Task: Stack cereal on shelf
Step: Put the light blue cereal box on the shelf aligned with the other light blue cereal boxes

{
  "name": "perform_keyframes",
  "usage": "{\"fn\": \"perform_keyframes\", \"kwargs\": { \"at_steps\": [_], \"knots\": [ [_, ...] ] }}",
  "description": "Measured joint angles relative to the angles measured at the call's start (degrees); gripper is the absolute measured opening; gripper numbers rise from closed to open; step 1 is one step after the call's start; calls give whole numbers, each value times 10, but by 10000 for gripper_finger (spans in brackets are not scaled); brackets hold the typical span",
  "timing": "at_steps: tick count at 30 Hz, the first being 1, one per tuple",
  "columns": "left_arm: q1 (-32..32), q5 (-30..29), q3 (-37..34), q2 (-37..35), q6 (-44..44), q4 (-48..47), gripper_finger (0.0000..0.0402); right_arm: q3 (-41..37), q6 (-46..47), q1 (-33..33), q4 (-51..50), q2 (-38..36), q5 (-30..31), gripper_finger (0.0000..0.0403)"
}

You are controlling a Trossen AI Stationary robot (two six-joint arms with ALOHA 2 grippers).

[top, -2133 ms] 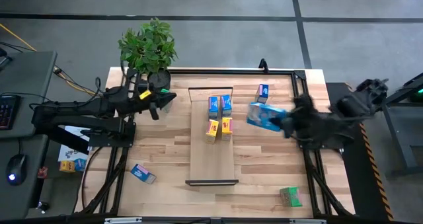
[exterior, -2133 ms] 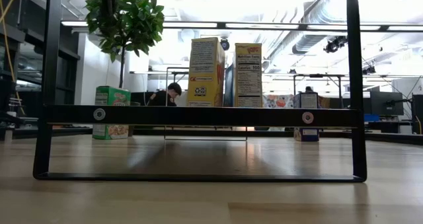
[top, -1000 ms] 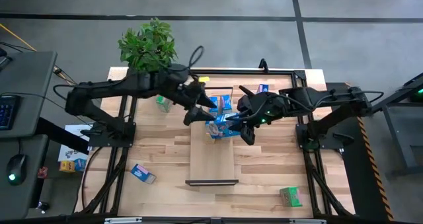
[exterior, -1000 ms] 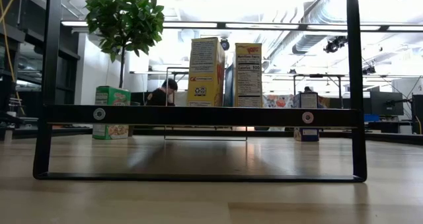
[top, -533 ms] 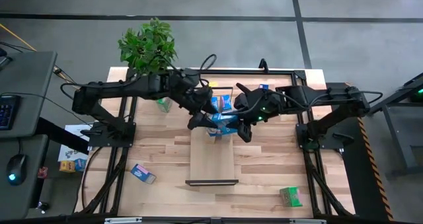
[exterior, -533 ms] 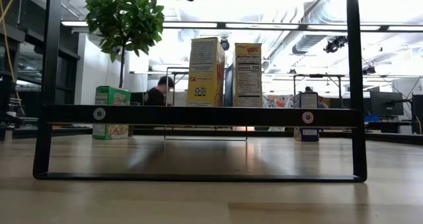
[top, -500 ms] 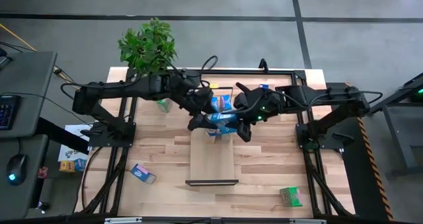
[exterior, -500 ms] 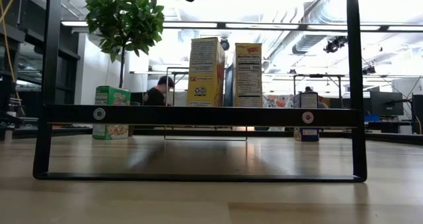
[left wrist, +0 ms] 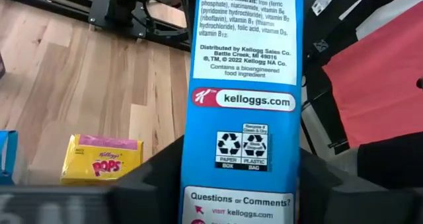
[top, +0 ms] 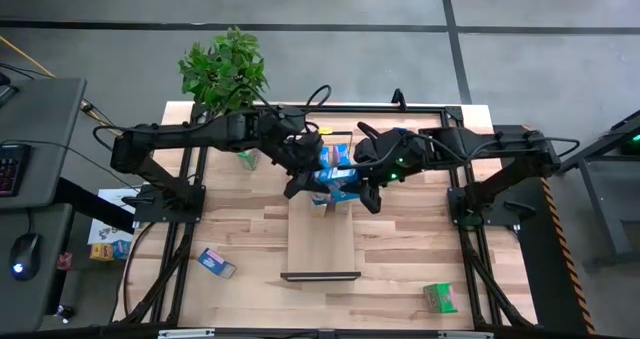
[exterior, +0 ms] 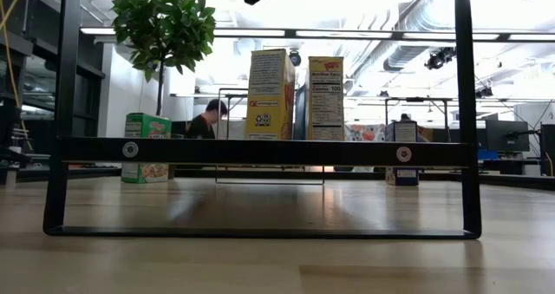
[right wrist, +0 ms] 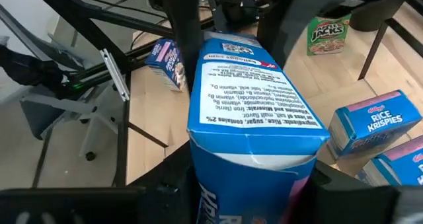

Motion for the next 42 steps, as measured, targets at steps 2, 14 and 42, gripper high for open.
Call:
{"fn": "perform_keyframes", "kwargs": {
  "at_steps": [2,14,42],
  "knots": [
    [4,0,0,0,0,-1,147,1,8,-2,-5,-1,-2,150],
    [59,-2,1,-60,54,-156,143,100,-12,-21,-268,-21,55,275],
    [-71,-543,-690,-333,-182,647,132,-311,224,29,59,-236,129,280]
  ]
}}
